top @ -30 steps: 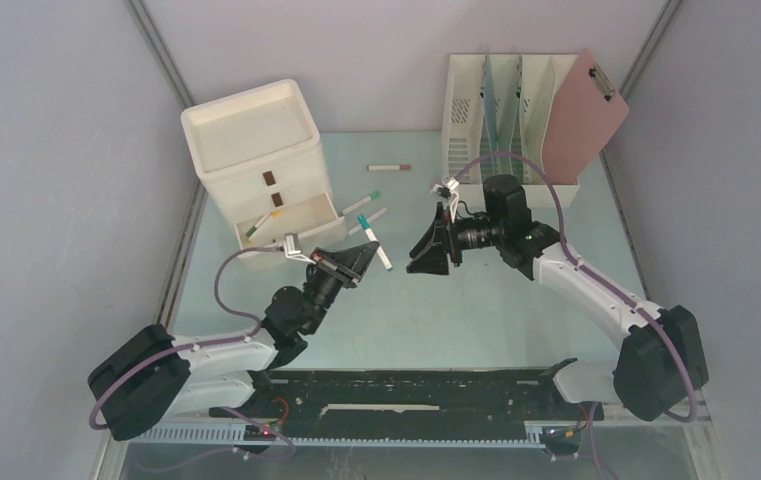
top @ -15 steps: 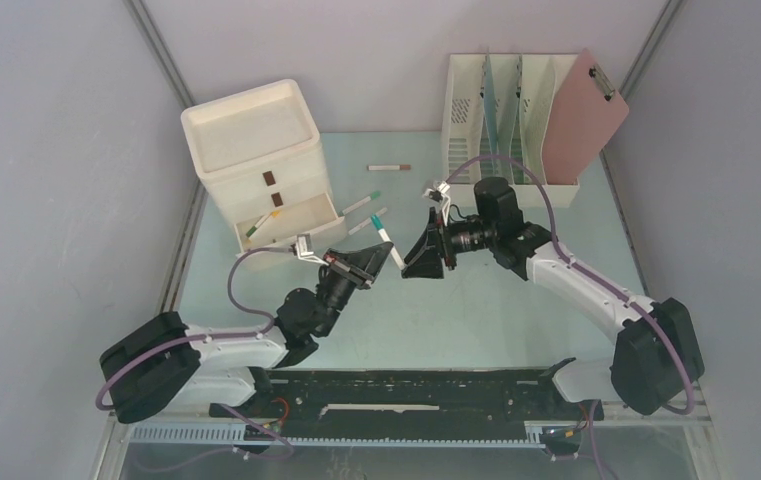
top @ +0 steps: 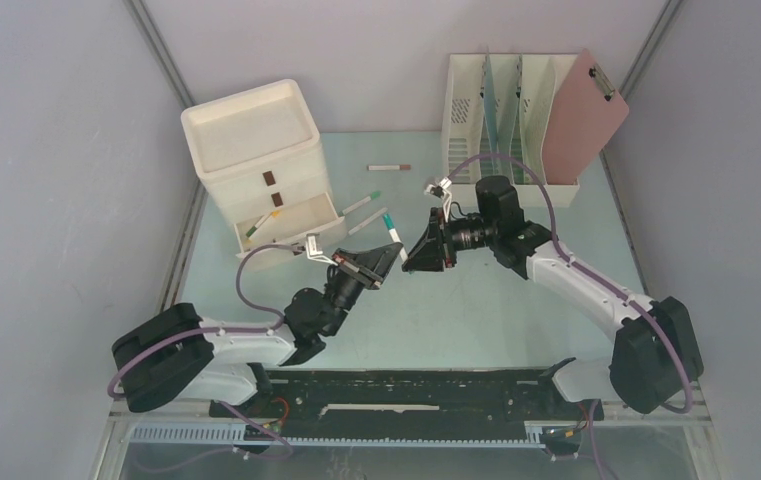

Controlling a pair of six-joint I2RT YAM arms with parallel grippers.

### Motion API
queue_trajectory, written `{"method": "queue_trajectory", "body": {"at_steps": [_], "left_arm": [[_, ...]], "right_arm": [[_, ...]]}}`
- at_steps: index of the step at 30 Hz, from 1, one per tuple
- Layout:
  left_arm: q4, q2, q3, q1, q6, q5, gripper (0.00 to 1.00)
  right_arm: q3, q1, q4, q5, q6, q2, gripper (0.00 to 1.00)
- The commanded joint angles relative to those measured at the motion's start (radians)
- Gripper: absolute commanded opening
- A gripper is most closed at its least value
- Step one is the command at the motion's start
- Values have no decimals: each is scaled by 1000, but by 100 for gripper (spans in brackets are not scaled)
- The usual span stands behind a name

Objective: Organize the desk
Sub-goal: Place the stationery in the drawer.

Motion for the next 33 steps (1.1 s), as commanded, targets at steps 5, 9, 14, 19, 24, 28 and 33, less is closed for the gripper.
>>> {"method": "queue_trajectory", "body": {"at_steps": [5, 9, 14, 19, 24, 28, 33], "left_arm": [[80, 8, 26, -8, 72, 16, 0], [120, -45, -14, -6, 224, 34, 31], [-13, -284, -112, 4, 476, 43, 90], [-627, -711, -87, 26, 633, -10, 100], [-987, -1008, -51, 35, 721, -91, 100], [-1172, -1153, -15, 35, 724, -175, 100], [-1277, -1220, 34, 35, 773, -215, 100]], "right_arm": [[5, -1, 39, -34, 22, 19, 0], [33, -1, -30, -19, -40, 18, 0], [85, 20, -162, 65, -204, 19, 0], [202, 97, -357, 281, -489, 83, 0], [459, 156, -585, 494, -763, 232, 0], [765, 201, -817, 579, -945, 406, 0], [1049, 302, -882, 812, -1105, 586, 0]]}}
